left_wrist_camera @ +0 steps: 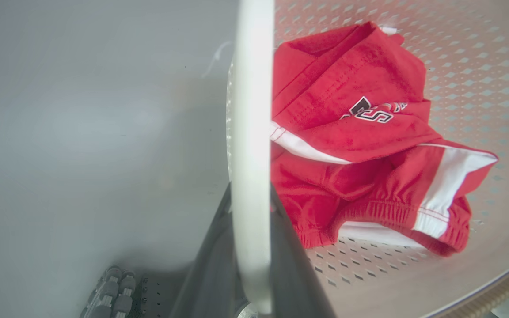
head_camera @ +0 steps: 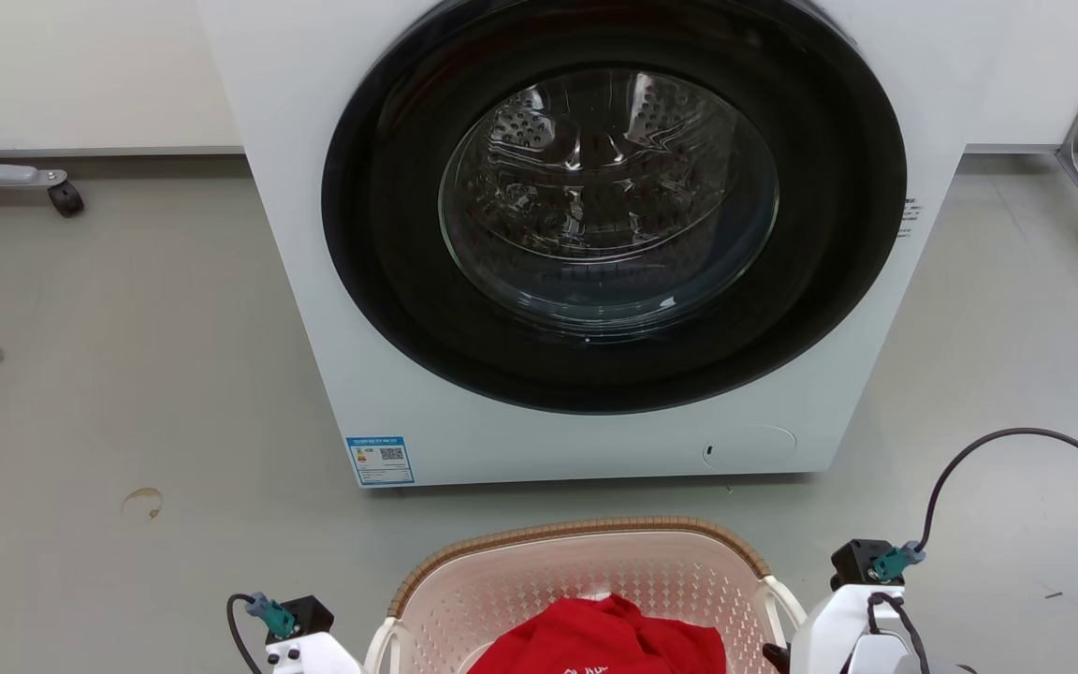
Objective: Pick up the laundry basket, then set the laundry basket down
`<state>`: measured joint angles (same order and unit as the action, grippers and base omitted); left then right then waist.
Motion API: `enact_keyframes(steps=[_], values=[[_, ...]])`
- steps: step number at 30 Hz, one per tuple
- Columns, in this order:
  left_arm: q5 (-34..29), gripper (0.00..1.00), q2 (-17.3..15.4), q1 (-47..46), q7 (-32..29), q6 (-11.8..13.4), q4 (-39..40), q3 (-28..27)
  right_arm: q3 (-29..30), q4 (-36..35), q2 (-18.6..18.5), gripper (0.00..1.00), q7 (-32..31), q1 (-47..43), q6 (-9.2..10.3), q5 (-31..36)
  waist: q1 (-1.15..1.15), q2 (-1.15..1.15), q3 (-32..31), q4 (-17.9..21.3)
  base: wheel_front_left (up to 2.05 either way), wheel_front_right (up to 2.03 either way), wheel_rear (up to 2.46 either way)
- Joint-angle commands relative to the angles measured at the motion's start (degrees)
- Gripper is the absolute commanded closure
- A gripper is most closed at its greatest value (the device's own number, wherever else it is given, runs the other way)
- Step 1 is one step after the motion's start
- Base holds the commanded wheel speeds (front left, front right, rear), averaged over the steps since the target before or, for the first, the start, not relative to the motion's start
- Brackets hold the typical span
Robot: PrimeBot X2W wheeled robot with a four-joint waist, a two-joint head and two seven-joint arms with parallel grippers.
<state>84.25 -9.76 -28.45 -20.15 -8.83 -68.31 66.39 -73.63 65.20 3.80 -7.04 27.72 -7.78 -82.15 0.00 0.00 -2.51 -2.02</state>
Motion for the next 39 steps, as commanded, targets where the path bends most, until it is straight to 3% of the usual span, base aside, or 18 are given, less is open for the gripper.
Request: enact_keyframes(steps=[1,39], values=[[-0.3,1.00,-8.1,-1.7,0.5,1.3,-3.9,-1.2,0.3,3.1,-6.7,1.00,1.2,1.6,0.30,-0.4,0.00,0.00,0.0,0.0,0.00,0.00,0.00],[-0.9,1.00,-8.2,-1.9,0.1,1.3,-4.2,-0.5,0.3,2.8,-6.7,1.00,1.4,1.5,0.30,-0.3,0.00,0.00,0.8,-0.3,0.00,0.00,0.00]])
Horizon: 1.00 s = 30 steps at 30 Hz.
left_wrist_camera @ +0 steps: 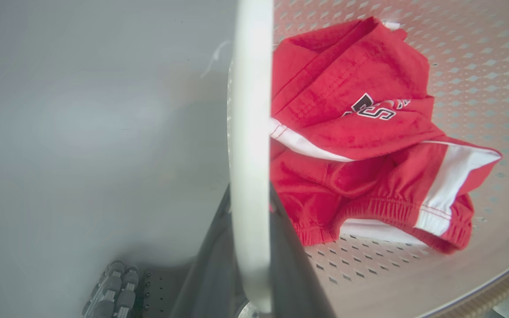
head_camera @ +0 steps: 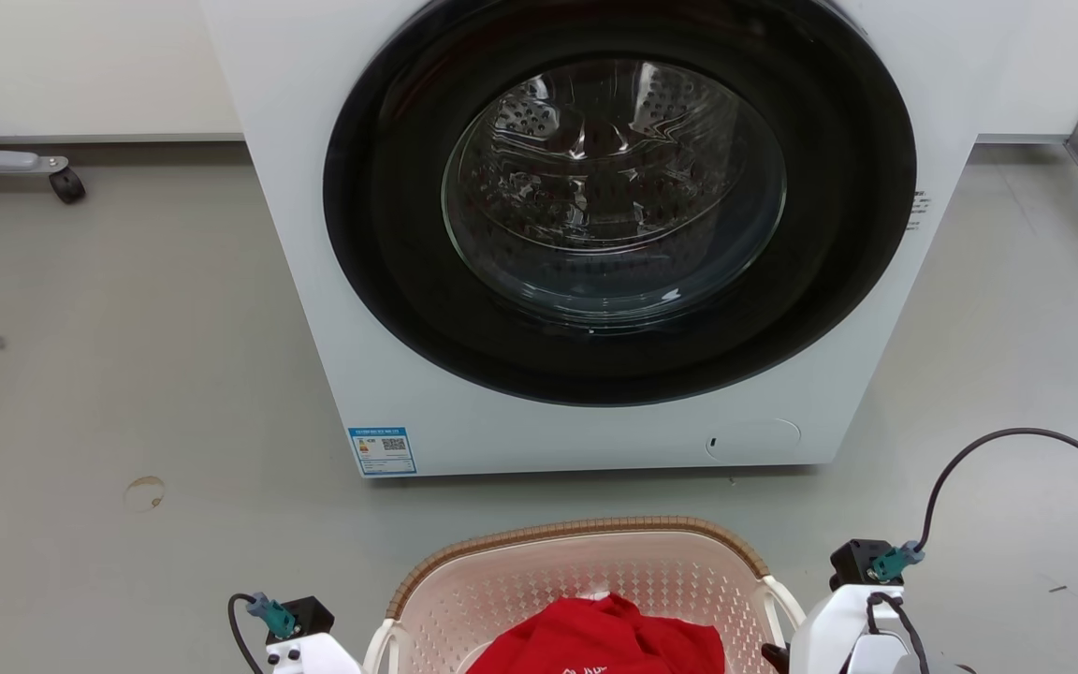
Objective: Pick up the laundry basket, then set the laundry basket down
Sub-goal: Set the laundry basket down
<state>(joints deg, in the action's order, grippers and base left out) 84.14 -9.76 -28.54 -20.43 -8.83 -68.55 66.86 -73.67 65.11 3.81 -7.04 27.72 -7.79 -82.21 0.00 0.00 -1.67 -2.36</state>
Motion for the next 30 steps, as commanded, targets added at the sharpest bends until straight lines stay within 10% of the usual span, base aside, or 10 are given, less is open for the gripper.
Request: enact_keyframes(steps=[1,30], values=[[-0.8,1.00,-8.2,-1.8,0.4,1.3,-4.0,-1.0,0.3,2.8,-6.7,1.00,1.4,1.5,0.31,-0.2,0.00,0.00,0.1,0.0,0.00,0.00,0.00],[-3.7,1.00,-5.5,-11.1,7.7,1.6,-4.7,-0.4,0.3,4.5,-6.7,1.00,7.7,10.3,0.31,1.9,0.00,0.00,17.1,0.0,0.00,0.00,0.00]])
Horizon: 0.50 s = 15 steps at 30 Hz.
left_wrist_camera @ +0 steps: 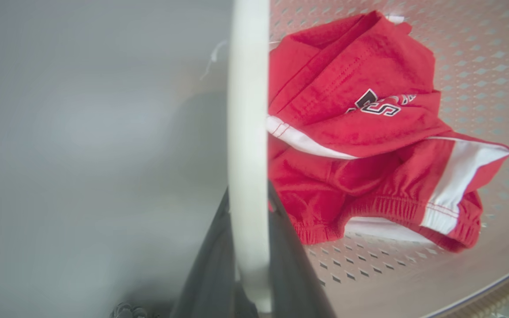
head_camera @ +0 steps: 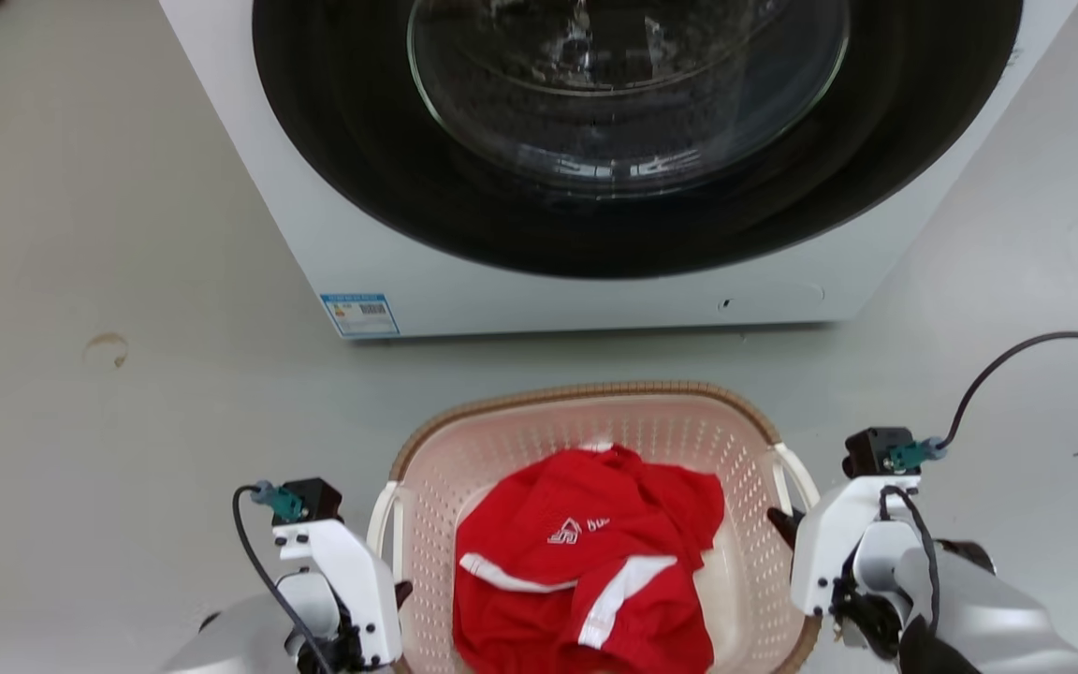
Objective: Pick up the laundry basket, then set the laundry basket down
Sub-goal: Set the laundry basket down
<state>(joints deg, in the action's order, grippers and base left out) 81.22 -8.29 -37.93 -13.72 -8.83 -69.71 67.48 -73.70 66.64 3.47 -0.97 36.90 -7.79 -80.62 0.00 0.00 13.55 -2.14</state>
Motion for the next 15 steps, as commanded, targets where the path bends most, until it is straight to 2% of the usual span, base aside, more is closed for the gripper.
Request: enact_keyframes(steps=[1,15], values=[[-1.0,1.00,-6.7,-2.3,1.3,1.6,-3.6,-0.9,0.3,3.2,-6.3,1.00,1.8,1.7,0.31,0.5,0.00,0.00,2.8,-0.3,0.00,0.00,0.00],[-3.3,1.00,-4.3,-11.8,5.0,1.5,-3.9,-0.3,0.5,5.3,-6.3,1.00,5.8,9.8,0.31,1.3,0.00,0.00,15.8,-1.3,0.00,0.00,0.00]])
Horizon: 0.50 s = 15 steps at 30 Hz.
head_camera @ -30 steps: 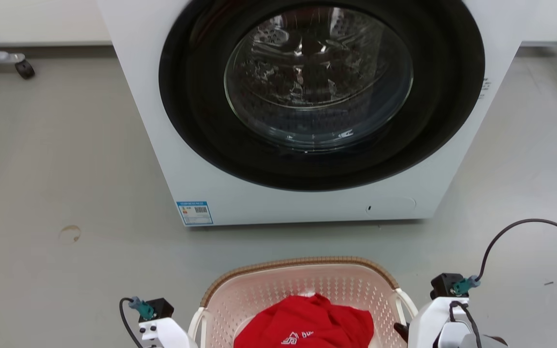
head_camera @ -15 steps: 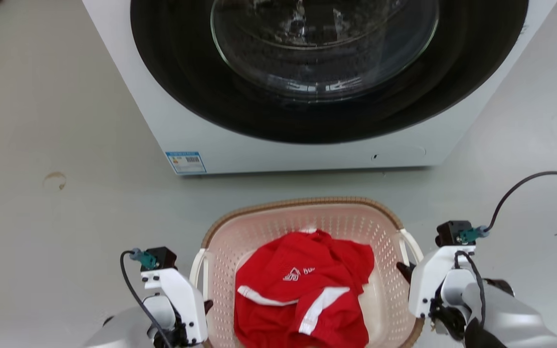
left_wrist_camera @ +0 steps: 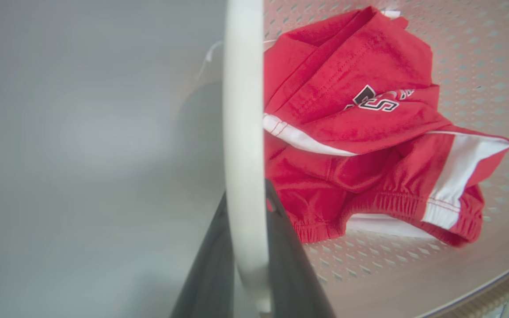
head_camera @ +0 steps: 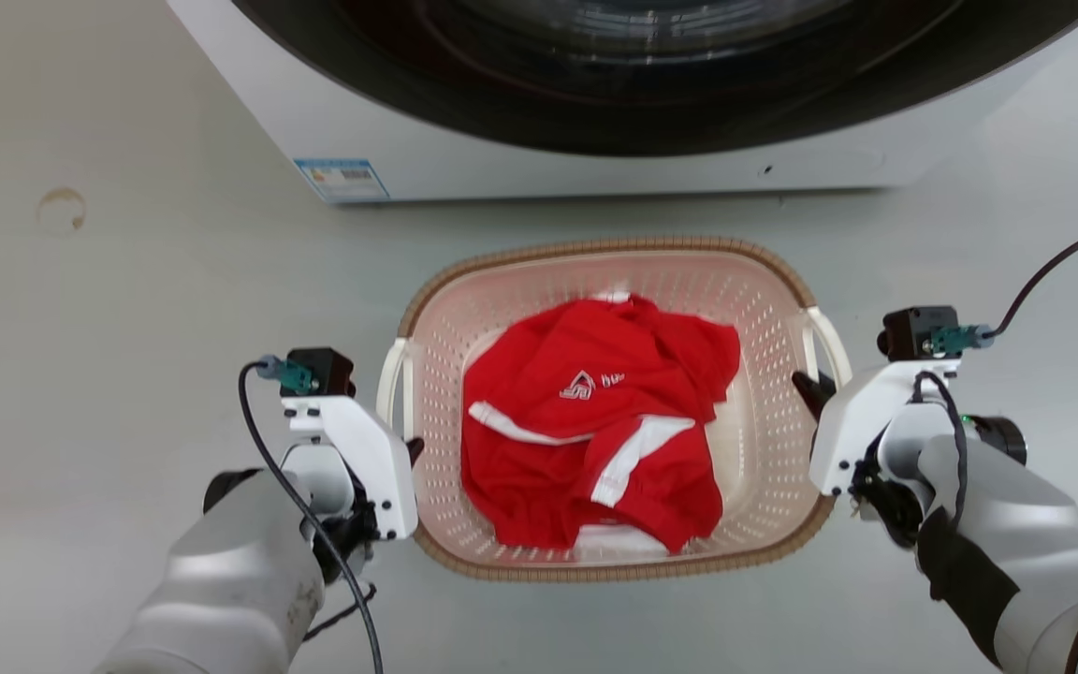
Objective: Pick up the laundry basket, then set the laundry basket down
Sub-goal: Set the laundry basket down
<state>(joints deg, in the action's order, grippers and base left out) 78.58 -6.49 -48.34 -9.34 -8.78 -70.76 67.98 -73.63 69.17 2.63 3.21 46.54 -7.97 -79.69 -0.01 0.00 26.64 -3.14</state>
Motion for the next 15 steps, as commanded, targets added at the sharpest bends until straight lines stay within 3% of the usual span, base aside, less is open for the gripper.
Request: enact_keyframes(steps=[1,15], values=[[-0.9,1.00,-6.0,-2.1,0.9,1.5,-2.9,-0.8,0.5,2.9,-5.5,1.00,2.0,0.8,0.48,0.4,0.01,0.00,3.7,-0.3,0.00,0.00,0.00],[-2.4,1.00,-4.9,-11.3,1.6,1.4,-3.1,-0.5,0.7,3.7,-5.5,1.00,4.7,8.9,0.48,1.5,0.01,0.00,15.7,-0.4,0.00,0.00,0.00]])
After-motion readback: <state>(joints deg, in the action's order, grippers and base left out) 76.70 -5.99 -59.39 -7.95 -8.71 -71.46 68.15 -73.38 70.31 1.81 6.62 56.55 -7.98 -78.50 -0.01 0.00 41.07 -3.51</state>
